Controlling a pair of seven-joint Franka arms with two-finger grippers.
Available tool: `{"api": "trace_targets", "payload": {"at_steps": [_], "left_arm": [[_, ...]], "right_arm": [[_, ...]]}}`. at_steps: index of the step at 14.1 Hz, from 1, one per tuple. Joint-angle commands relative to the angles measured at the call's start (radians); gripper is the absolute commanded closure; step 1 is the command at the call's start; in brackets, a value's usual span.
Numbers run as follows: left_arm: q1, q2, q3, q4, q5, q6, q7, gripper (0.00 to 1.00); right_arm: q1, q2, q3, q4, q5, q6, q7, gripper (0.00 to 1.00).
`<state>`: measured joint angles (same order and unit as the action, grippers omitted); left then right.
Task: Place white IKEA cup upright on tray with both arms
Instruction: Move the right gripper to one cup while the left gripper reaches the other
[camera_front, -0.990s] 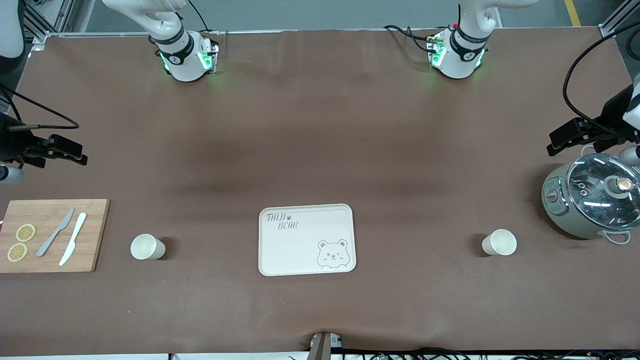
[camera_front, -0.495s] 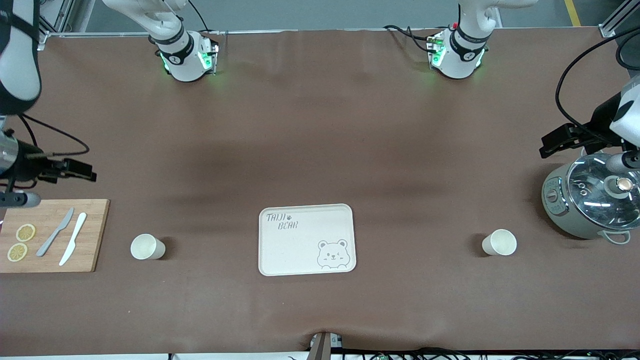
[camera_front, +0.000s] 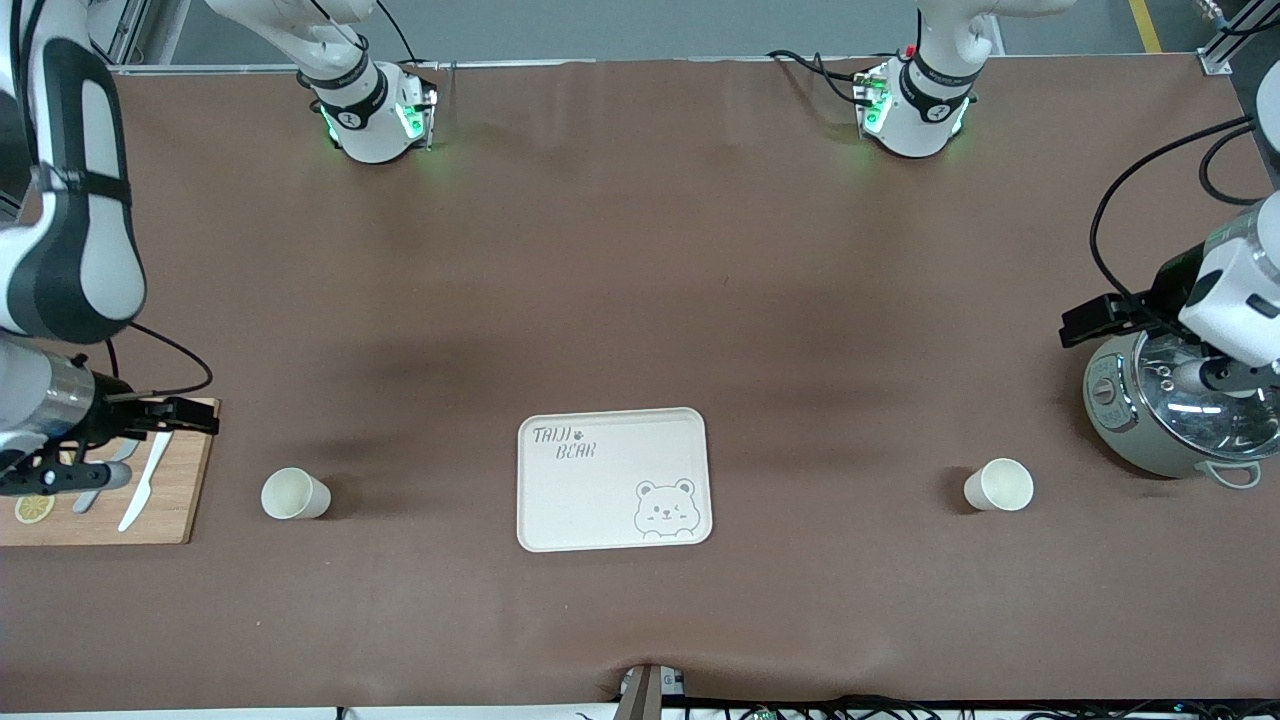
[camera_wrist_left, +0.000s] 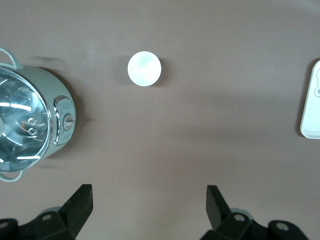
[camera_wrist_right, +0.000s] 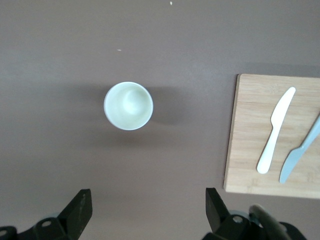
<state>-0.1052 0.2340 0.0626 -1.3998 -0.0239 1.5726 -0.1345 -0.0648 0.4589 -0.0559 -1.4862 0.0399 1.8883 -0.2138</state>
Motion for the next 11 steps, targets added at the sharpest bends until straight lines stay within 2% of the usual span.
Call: {"api": "trace_targets", "payload": {"at_steps": [1, 6, 11], "left_arm": [[0.030, 0.051, -0.001, 0.004, 0.016, 0.049, 0.035, 0.00], [0.061, 0.154, -0.001, 0.004, 0.016, 0.173, 0.068, 0.00], [0.082, 0.257, -0.001, 0.004, 0.016, 0.322, 0.073, 0.00]], "right_arm": [[-0.029, 0.081, 0.011, 0.023, 0.006, 0.046, -0.042, 0.00], [-0.018, 0.182, 0.013, 0.041, 0.003, 0.133, -0.032, 0.00], [-0.007, 0.231, 0.014, 0.050, 0.005, 0.233, -0.032, 0.00]]}}
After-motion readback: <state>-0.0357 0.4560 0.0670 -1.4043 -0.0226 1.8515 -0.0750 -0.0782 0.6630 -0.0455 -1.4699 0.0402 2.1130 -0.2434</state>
